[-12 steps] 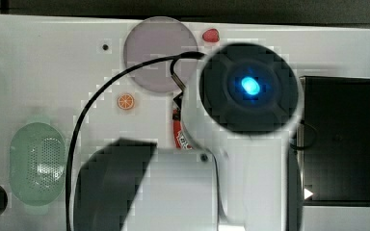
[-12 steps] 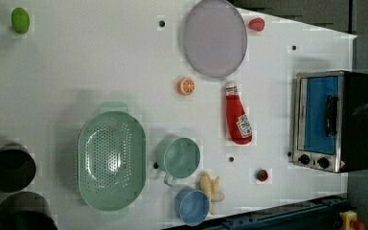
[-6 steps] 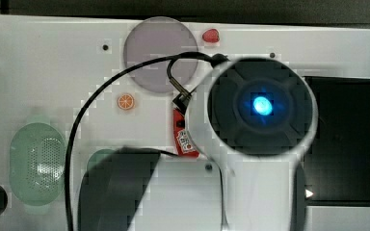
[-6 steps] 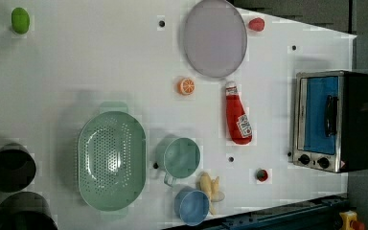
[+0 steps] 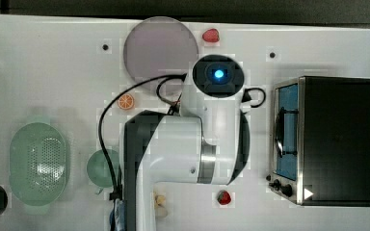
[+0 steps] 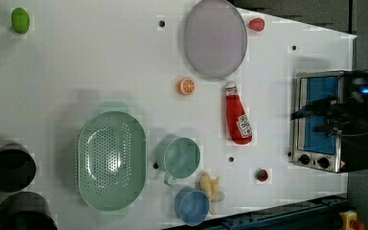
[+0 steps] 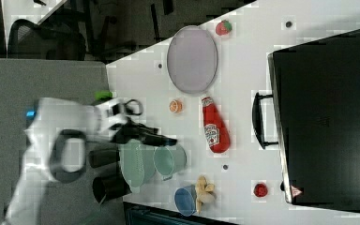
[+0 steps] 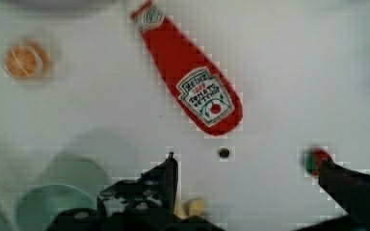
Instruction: Pick Ketchup from the table and place it in strainer.
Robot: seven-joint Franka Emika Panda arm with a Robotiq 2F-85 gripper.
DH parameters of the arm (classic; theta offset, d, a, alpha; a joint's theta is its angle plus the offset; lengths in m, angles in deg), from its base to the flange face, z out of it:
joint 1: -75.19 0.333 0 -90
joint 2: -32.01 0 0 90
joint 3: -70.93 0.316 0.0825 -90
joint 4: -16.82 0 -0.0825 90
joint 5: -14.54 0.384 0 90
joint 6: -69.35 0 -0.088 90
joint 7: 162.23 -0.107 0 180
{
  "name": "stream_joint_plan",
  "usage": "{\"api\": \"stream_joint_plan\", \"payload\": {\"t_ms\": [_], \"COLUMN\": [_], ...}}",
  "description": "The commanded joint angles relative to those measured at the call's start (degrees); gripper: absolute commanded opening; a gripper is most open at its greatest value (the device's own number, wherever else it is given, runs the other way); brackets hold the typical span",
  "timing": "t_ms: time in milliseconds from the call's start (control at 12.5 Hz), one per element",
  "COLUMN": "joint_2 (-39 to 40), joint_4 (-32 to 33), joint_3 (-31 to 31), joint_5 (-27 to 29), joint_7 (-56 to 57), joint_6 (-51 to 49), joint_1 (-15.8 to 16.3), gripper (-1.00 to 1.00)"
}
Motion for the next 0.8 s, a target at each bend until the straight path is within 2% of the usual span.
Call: {"api": "stream_joint_plan", "payload": {"t_ms": [80,240,480,800], "joint_2": [-2.08,-0.63,3.15,10.48], "joint_4": [4.54,8.3,12.38,13.2], "joint_3": [0.4,0.85,0.89,0.94], "joint_5": [-0.28,-0.28,-0.42,-4.76], "joint_7": [18.43,23.69,24.42,24.43], "joint_6": [7.32,13.81,22.18,30.97], "joint_1": [0.45,0.49,0.71,1.24], "gripper": [1.0,1.0,1.0,1.0]}}
